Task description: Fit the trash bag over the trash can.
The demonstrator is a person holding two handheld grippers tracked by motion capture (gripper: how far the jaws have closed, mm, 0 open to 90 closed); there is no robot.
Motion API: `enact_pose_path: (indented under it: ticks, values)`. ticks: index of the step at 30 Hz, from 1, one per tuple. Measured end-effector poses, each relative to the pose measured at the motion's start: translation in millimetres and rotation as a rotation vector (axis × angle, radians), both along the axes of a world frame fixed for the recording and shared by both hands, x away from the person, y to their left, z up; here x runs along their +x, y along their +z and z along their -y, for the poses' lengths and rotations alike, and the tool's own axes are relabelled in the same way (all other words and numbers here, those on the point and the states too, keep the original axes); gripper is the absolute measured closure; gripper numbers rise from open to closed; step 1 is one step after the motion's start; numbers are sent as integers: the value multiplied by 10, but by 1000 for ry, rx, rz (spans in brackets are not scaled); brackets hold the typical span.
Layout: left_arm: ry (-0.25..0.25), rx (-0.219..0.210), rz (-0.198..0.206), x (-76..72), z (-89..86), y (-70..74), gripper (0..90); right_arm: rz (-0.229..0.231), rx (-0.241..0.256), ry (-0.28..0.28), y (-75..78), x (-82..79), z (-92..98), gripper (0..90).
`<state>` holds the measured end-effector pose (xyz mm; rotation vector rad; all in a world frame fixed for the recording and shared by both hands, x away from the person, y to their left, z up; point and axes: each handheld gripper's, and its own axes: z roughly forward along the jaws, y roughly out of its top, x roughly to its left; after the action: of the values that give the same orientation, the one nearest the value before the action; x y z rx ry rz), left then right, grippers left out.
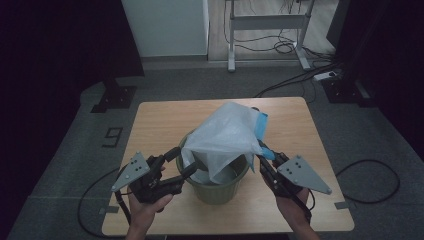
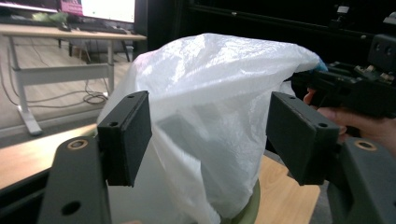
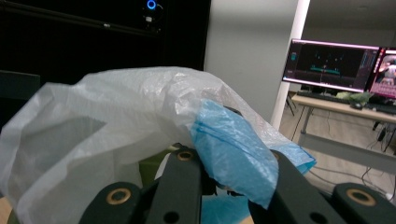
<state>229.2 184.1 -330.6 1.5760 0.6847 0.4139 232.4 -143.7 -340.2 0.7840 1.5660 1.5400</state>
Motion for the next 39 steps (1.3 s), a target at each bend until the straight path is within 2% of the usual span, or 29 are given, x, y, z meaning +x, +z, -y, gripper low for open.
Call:
enact_pose_path:
  ticks: [6,11,12,13,14,15,17,18,19,22,23,27,29,32,34,38,39]
  values:
    - [28,97,25,121,53,68,287,14,-28,20,158,68,-74,842]
    - [40,126,19,237,88,86,301,13,-44,48,199,102,-171,842]
    - [56,142,17,270,104,81,301,12,-48,52,201,108,-190,842]
    - [73,155,19,294,119,70,346,10,-52,56,202,117,-217,841]
    - [88,163,17,307,129,61,448,7,-58,64,199,134,-251,841]
    - [100,167,16,314,136,52,448,7,-58,64,199,134,-251,841]
    - [115,167,18,323,141,36,583,4,-61,67,192,148,-263,837]
    - [108,148,5,343,137,20,703,-4,-63,75,178,156,-266,824]
    - [108,148,5,343,137,20,761,-4,-63,75,178,156,-266,824]
    - [127,131,-10,371,139,5,884,-35,-55,91,130,183,-244,688]
    - [132,121,-13,380,136,2,884,-35,-55,91,130,183,-244,688]
    - [175,67,-27,403,85,-16,900,-88,26,95,-19,175,-164,415]
    - [207,50,-27,408,59,-36,900,-98,43,97,-100,122,-146,359]
    - [208,-12,-60,442,-5,-78,900,-105,67,119,-235,17,-120,309]
    - [213,-19,-63,445,-16,-84,900,-119,55,132,-329,-35,-119,298]
    - [210,-51,-82,444,-68,-108,900,-144,47,123,-426,-60,-124,291]
    - [208,-58,-86,443,-74,-114,900,-174,56,117,-488,-67,-156,275]
